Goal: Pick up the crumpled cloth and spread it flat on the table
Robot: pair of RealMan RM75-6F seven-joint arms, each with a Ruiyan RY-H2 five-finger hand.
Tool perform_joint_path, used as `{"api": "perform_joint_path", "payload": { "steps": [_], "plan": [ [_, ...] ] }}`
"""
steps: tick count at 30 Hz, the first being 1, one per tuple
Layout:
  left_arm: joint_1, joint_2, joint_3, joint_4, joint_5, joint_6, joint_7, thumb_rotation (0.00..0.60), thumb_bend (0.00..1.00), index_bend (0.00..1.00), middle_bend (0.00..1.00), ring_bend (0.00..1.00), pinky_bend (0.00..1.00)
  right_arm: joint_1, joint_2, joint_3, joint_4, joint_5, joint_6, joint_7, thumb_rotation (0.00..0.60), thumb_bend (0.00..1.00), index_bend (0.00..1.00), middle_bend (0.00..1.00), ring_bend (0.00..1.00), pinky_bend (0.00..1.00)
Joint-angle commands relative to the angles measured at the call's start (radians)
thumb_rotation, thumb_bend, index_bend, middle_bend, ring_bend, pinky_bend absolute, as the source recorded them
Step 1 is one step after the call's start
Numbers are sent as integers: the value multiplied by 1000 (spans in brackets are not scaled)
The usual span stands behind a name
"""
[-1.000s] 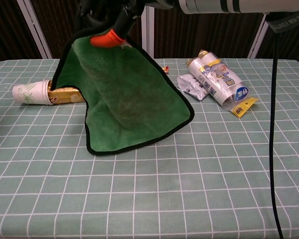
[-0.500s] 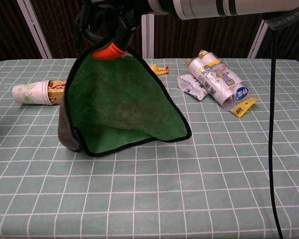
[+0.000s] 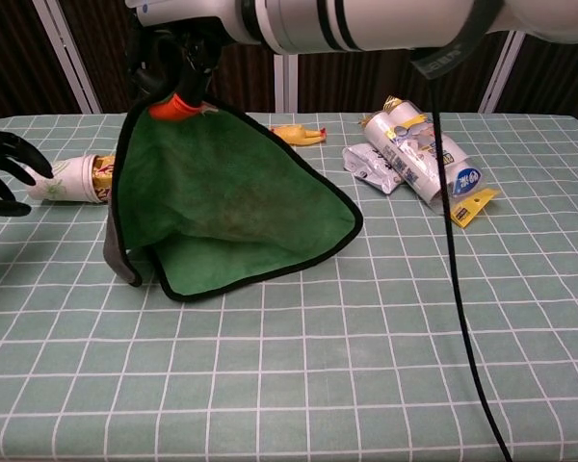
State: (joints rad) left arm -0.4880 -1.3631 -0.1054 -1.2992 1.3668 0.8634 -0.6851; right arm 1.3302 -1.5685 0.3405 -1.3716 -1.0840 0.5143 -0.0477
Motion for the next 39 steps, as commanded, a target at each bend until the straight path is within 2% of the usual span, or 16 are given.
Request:
{"api": "perform_joint_path", "payload": {
  "steps": [1,5,8,14,24,32,39],
  "plan": [
    [-12,-2,-5,-13,-14,-15,23,490,90,311,286,254,333,84,-85,-1,85,156,29,-114,600,458,735,249,80,132],
    [-27,-9,-6,-18,-32,-45,37,473,85,311,285,254,333,127,-128,-7,109,274,78,-190,600,458,735,249,79,132],
    [-34,-12,-4,-24,-35,-63,25,440,77,311,285,254,333,155,-154,-7,134,351,110,-239,600,458,735,249,80,132],
    [-37,-15,-6,-35,-33,-57,24,391,70,312,285,254,333,209,-204,-4,195,475,143,-317,600,460,735,248,79,131],
    [-56,-39,-5,-37,-53,-56,137,385,70,312,285,254,333,246,-259,18,269,566,165,-360,600,459,734,250,80,129],
    [-75,-71,-18,-55,-121,-65,269,390,70,320,285,254,334,241,-269,37,286,582,178,-365,600,458,735,249,79,120],
    [-87,-132,-33,-16,-219,-32,462,493,98,367,285,253,336,199,-225,61,228,551,191,-323,600,458,736,248,80,120]
  ]
}}
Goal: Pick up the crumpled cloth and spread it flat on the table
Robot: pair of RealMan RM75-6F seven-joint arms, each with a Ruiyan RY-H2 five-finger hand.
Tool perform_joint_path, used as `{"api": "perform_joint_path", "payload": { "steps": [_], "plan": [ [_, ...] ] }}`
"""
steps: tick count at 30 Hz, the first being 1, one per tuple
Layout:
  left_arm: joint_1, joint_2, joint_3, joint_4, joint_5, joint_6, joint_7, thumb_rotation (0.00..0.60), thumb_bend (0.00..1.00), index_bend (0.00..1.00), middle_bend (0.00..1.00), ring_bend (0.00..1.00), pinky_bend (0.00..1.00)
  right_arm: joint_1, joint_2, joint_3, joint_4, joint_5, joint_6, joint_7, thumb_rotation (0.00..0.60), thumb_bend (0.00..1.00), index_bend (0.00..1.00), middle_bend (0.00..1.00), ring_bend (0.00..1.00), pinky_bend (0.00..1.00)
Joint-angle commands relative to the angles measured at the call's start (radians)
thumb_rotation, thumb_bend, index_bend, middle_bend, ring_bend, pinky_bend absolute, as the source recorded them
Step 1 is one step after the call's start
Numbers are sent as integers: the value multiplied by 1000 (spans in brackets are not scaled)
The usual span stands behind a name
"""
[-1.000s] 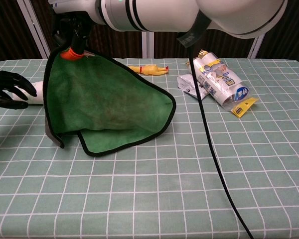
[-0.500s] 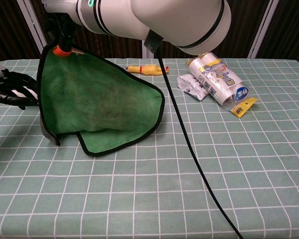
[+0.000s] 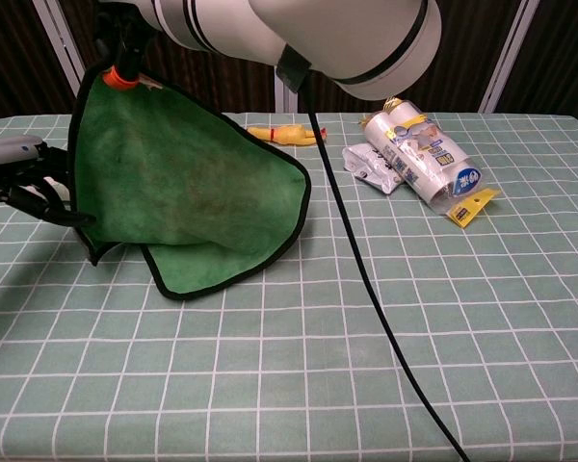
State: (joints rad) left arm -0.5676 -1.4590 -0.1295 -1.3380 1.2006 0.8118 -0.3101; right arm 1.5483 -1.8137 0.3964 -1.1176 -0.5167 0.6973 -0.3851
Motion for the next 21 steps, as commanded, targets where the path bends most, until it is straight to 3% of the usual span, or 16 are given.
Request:
{"api": "perform_joint_path", "payload": {
  "steps": [1,10,21],
  "plan": [
    [-8,-41,-10,26,-64,22,105,505,106,375,285,253,336,-27,29,7,-37,-23,11,20,600,459,735,248,80,120],
    [1,-79,-33,46,-131,51,170,552,158,428,285,253,337,-95,103,-2,-124,-75,20,62,600,458,735,249,84,120],
    [11,-133,-73,84,-168,104,193,599,202,486,289,253,345,-127,133,-16,-156,-110,8,92,600,457,735,249,83,120]
  ]
}}
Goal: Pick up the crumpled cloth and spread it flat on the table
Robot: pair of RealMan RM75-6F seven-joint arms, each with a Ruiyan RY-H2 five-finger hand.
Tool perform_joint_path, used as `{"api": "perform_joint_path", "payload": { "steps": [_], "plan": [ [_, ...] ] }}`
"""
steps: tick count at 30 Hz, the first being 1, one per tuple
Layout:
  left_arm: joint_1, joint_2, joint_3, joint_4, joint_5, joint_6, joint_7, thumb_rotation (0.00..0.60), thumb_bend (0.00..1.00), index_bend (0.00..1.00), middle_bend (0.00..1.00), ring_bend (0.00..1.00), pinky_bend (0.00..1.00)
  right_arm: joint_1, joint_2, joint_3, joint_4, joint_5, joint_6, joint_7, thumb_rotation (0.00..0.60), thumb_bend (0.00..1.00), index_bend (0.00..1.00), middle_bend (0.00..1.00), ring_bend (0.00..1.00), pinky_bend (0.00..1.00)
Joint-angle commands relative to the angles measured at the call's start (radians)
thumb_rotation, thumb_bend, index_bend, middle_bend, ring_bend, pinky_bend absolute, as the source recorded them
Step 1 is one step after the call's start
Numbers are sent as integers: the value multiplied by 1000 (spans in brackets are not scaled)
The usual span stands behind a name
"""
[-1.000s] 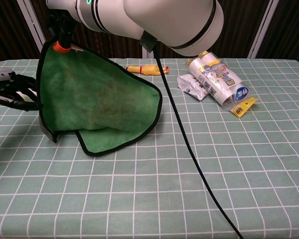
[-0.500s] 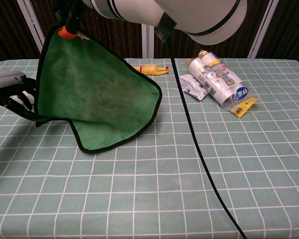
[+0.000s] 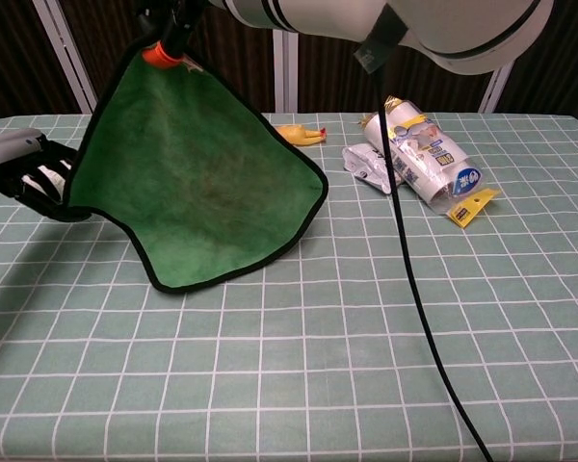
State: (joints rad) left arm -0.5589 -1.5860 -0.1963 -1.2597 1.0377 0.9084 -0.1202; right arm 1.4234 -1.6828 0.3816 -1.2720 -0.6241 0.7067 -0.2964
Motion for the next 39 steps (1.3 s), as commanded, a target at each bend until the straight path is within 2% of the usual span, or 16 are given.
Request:
{"api": "perform_joint_path", "payload": {
  "steps": [1,9,16,21,32,39],
  "plan": [
    [4,-9,-11,7,-8,11,3,599,207,489,291,253,345,-4,3,-2,-1,-5,-3,5,600,457,735,249,83,120],
    [11,-24,-35,26,-1,37,-16,600,277,521,301,253,345,-11,2,-13,11,-17,-15,16,600,458,735,249,84,120],
    [19,-41,-51,49,17,66,-38,600,452,602,336,255,353,-23,8,-10,10,-34,-17,37,600,461,735,249,86,120],
    [26,-26,-53,47,53,82,-69,600,523,631,351,255,360,-57,31,-10,-22,-62,-10,74,600,459,735,249,88,120],
    [45,71,-44,-28,190,152,-144,600,533,633,351,256,360,-223,137,-30,-181,-229,61,223,600,459,734,250,90,120],
    [0,97,-81,-18,209,144,-136,600,533,633,351,256,360,-268,163,-17,-167,-268,83,274,600,459,734,251,90,120]
  ]
}}
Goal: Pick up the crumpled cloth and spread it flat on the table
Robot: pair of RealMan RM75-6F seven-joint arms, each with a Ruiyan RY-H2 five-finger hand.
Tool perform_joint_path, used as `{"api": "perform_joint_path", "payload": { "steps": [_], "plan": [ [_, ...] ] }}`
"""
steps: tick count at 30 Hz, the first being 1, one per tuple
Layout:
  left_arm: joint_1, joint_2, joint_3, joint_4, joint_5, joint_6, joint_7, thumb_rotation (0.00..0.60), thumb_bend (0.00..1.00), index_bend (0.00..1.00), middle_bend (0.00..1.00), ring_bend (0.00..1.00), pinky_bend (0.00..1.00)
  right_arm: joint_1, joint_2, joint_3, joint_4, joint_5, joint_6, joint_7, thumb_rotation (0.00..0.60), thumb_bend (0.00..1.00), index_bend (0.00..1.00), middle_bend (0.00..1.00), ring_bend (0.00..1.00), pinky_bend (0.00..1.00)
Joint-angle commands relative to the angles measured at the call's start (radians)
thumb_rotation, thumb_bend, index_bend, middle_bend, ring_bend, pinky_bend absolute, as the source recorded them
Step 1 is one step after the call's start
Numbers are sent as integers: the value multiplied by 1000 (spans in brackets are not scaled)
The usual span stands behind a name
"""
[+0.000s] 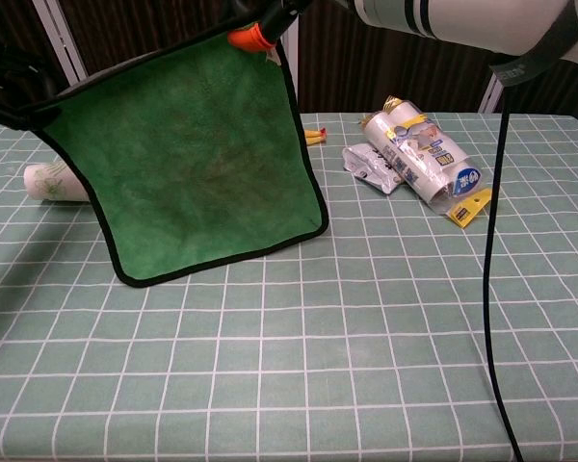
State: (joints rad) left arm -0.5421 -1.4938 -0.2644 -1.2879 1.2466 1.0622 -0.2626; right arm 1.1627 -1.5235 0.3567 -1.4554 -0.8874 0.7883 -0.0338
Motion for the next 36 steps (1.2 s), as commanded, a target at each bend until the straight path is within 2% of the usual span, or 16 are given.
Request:
{"api": "perform_joint_path", "payload": {
  "steps": [1,10,16,19,25,29,36],
  "plan": [
    [-29,4,-22,20,-4,-18,8,600,533,633,351,256,360,-7,2,11,32,-7,1,15,600,459,734,251,90,120],
    [-121,-32,-99,120,-45,-57,-1,600,533,633,351,256,360,14,-35,63,173,-27,-19,77,600,458,736,257,101,120],
    [-147,-51,-102,140,-26,-39,-12,600,533,633,351,255,360,-17,-16,63,195,-78,-13,129,600,459,736,260,104,120],
    [-146,-55,-83,136,-11,-40,-20,600,533,633,351,255,360,-36,-4,41,189,-109,-20,142,600,458,737,261,102,120],
    [-121,-50,0,106,52,-36,-27,600,533,633,351,256,360,-83,11,-20,162,-192,-39,187,600,459,739,267,103,116],
    [-95,-23,53,50,98,-23,-39,600,531,633,351,256,360,-118,29,-58,138,-239,-48,223,600,456,739,269,103,115],
    [-70,37,118,-53,165,-7,-25,600,529,633,351,255,359,-161,70,-110,77,-325,-57,266,600,457,740,270,102,115]
  ]
}}
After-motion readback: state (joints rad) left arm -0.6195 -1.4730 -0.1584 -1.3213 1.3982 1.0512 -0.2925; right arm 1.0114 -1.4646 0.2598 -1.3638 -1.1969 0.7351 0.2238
